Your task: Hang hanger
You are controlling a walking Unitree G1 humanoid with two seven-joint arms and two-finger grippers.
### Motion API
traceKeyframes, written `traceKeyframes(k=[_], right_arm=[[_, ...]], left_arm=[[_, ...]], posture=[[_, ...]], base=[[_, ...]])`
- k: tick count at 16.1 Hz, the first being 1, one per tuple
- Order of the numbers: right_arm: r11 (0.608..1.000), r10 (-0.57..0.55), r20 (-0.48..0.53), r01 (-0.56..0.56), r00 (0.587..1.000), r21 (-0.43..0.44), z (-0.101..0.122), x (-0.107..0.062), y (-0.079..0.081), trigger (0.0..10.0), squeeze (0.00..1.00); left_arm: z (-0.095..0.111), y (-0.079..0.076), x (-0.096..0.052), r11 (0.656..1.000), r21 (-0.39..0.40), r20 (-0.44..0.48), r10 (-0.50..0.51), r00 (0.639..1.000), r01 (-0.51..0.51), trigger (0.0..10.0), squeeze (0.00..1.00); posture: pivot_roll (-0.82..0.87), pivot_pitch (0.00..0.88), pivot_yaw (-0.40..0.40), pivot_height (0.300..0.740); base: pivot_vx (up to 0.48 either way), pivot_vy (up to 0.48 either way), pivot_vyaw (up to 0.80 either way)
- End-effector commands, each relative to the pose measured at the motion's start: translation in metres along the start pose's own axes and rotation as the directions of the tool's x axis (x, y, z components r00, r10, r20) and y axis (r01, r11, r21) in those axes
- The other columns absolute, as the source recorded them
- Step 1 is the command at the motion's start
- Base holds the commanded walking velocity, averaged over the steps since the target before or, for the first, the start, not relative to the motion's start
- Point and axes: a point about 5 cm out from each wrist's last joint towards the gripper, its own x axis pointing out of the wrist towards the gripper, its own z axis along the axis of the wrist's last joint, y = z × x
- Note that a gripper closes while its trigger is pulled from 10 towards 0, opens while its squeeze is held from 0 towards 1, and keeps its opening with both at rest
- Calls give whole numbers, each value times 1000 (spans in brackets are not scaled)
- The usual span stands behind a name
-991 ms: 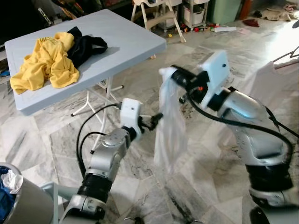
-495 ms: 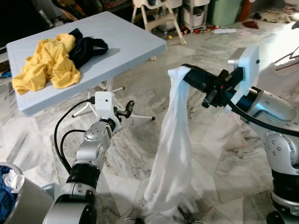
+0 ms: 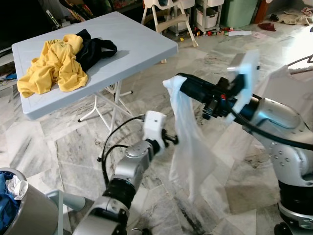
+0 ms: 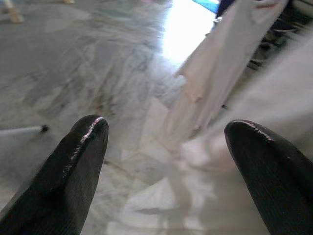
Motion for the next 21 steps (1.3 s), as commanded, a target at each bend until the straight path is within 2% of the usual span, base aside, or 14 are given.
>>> traceKeyframes(k=[1, 3, 4, 7, 9, 12, 13, 15, 16, 17, 18, 19, 20, 21], right_arm=[[998, -45, -5, 45, 999, -53, 1, 6, -5, 0, 0], [983, -148, -55, 141, 987, -113, -12, 6, -19, 0, 0], [955, -231, -129, 199, 964, -220, -27, 2, -29, 0, 0], [937, -293, -117, 261, 949, -232, -33, 2, -37, 0, 0], [916, -335, -87, 302, 938, -265, -35, 7, -43, 0, 0], [898, -362, -30, 339, 932, -279, -29, 13, -46, 0, 0], [903, -347, -1, 334, 938, -271, -24, 15, -45, 0, 0], [913, -318, 12, 310, 948, -267, -21, 14, -41, 0, 0], [931, -282, 25, 280, 959, -236, -18, 12, -36, 0, 0], [941, -253, 30, 254, 967, -223, -16, 10, -33, 0, 0], [950, -223, 29, 224, 974, -220, -15, 7, -28, 0, 0], [955, -200, 27, 202, 979, -216, -15, 5, -25, 0, 0], [967, -165, 27, 167, 986, -192, -14, 2, -21, 0, 0], [982, -126, 59, 132, 990, -131, -8, 0, -16, 0, 0]], left_arm=[[3, 1, -3, 1000, 29, -1, -10, 1000, 11, 10000, 0], [12, -1, -11, 997, 68, 26, -34, 999, 33, 10000, 0], [20, 0, -22, 994, 101, 48, -37, 998, 32, 10000, 0], [21, -5, -33, 994, 84, 35, -73, 997, 70, 10000, 0], [15, -20, -36, 989, 73, 7, -133, 991, 132, 10000, 0], [12, -36, -33, 984, 81, -7, -161, 987, 161, 10000, 0], [24, -27, -33, 987, 130, 60, -98, 993, 90, 10000, 0], [44, 2, -38, 982, 175, 179, 46, 983, -78, 10000, 0], [63, 36, -48, 957, 121, 288, 221, 932, -264, 10000, 0], [73, 51, -55, 946, 51, 331, 286, 899, -320, 10000, 0], [83, 62, -62, 934, 50, 379, 311, 872, -355, 10000, 0], [89, 69, -67, 923, 62, 400, 326, 857, -380, 10000, 0], [87, 77, -68, 912, 58, 372, 357, 857, -406, 10000, 0], [76, 85, -65, 901, 78, 309, 385, 870, -427, 10000, 0]], posture=[[-198, 79, 131, 740], [-183, 87, 131, 740], [-165, 90, 128, 740], [-153, 90, 124, 740], [-147, 89, 124, 740], [-153, 90, 129, 740], [-158, 91, 132, 740], [-168, 90, 139, 740], [-171, 90, 141, 740], [-171, 90, 141, 740], [-176, 89, 141, 740], [-176, 89, 141, 740], [-179, 87, 140, 740], [-178, 85, 141, 740]], base=[[0, 0, 0], [0, 0, 0], [0, 0, 0], [0, 0, 0], [0, 0, 0], [0, 0, 0], [0, 0, 0], [0, 0, 0], [0, 0, 0], [0, 0, 0], [0, 0, 0], [0, 0, 0], [0, 0, 0], [0, 0, 0]])
